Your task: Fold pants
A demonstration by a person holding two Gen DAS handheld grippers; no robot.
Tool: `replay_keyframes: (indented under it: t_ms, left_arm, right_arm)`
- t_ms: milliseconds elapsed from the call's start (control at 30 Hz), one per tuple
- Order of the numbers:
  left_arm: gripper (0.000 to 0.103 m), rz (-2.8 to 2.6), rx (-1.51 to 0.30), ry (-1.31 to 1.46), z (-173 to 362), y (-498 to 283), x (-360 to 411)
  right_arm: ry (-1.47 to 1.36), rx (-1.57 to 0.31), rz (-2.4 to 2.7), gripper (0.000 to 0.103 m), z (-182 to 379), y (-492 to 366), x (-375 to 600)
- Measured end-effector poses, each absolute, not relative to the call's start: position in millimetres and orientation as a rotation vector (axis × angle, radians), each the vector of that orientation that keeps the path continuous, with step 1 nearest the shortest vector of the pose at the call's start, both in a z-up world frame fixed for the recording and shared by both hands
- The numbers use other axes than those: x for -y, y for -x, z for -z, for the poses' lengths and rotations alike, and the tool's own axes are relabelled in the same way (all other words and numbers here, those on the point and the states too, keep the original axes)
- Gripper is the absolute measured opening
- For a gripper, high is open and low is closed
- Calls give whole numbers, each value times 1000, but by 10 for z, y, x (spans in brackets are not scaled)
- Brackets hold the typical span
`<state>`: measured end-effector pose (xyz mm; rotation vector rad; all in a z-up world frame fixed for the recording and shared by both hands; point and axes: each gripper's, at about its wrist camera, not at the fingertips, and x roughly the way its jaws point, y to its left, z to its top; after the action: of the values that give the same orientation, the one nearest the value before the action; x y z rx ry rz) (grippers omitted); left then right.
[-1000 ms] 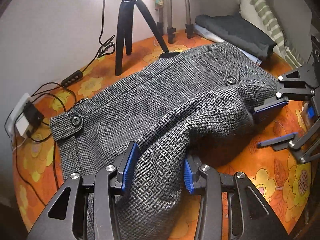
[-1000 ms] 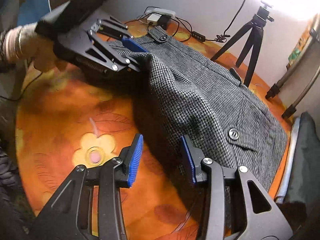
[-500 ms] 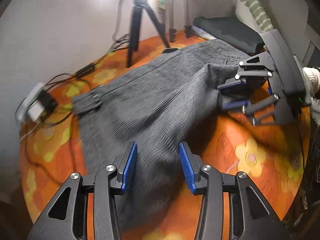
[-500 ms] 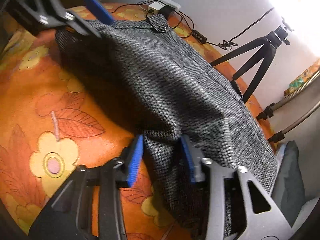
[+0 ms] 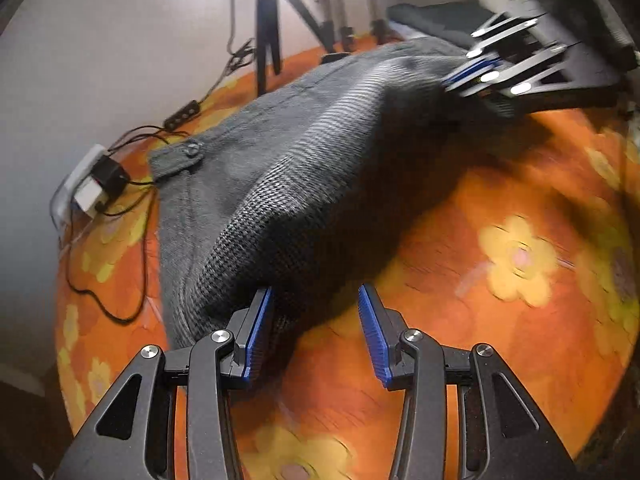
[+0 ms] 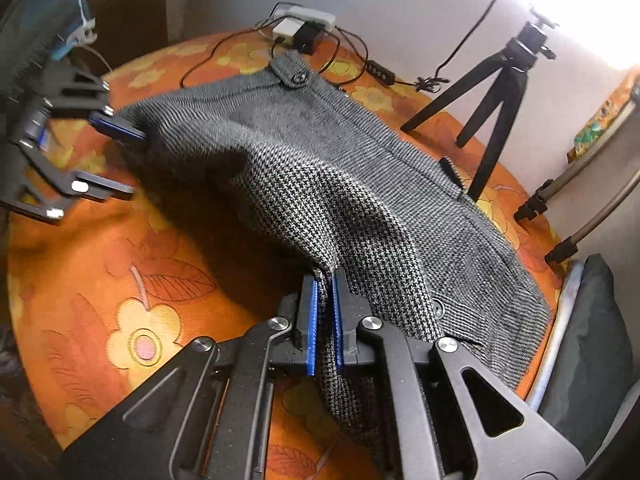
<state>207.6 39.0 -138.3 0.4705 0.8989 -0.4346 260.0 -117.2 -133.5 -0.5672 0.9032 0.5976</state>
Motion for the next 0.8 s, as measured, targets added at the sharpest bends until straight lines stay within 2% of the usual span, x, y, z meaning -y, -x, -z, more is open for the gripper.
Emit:
replay_keyframes:
  t_ms: [100, 133, 167, 200, 233, 300, 633, 700, 767, 800]
  left_arm:
    - [42, 426, -893, -518, 1434, -2179, -336]
    - [34, 426, -891, -537, 1451, -2192, -322]
    - [21, 431, -893, -547, 1465, -2222, -309]
    - [15, 437, -896, -546, 1467, -2268, -319]
    - [11, 441, -895, -530, 1442, -2311, -344]
    - [7, 457, -895, -467, 1368, -2409, -421]
    - [9, 464, -892, -294, 1213, -2824, -572]
    - [17, 473, -866, -318, 1174, -2735, -538]
    - [33, 487, -842, -340, 1122, -2622, -481]
    - [36, 492, -829, -341, 1093, -2563, -457]
  right_arm:
    - [532, -901, -602, 5, 1222, -2622, 1227]
    - [525, -899, -601, 5, 1186, -2638, 1226]
    - [530, -889, -598, 5, 1155, -2649, 1223]
    - [529, -883, -596, 5, 1129, -2667, 1221]
    - [515, -888, -599, 5, 1108, -2695, 1228]
    - [507, -884, -598, 5, 1089, -2739, 1239]
    - [405, -923, -573, 5, 1129, -3160, 1285]
    - [401, -931, -571, 5, 1149, -3199, 1290]
    - [390, -941, -572, 5, 1167, -3231, 1288]
    - [385, -944, -571, 5, 1175, -3247, 1285]
